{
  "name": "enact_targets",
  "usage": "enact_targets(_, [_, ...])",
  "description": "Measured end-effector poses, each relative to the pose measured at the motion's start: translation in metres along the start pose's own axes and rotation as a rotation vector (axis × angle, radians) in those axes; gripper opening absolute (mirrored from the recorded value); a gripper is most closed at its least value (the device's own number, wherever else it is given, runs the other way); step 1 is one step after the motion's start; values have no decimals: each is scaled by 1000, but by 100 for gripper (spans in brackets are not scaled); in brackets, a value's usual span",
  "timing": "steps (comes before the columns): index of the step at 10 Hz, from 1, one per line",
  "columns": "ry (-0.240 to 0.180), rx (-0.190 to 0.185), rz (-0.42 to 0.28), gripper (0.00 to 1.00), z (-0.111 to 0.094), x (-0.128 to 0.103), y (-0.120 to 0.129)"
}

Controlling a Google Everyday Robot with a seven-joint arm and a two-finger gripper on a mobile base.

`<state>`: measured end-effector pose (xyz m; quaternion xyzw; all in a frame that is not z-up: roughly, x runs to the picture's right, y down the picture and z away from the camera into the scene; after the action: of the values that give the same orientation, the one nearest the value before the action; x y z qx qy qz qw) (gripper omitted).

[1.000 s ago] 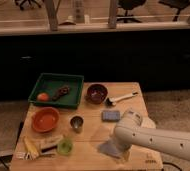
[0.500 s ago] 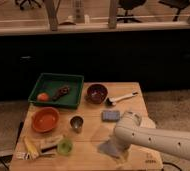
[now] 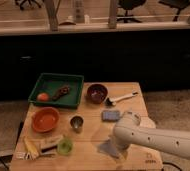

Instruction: Place towel in red bowl

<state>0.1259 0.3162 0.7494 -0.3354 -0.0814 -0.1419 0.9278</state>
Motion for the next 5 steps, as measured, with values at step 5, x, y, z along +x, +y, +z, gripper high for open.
enact_targets(5, [-10,-2,15,48,5,-2,-2])
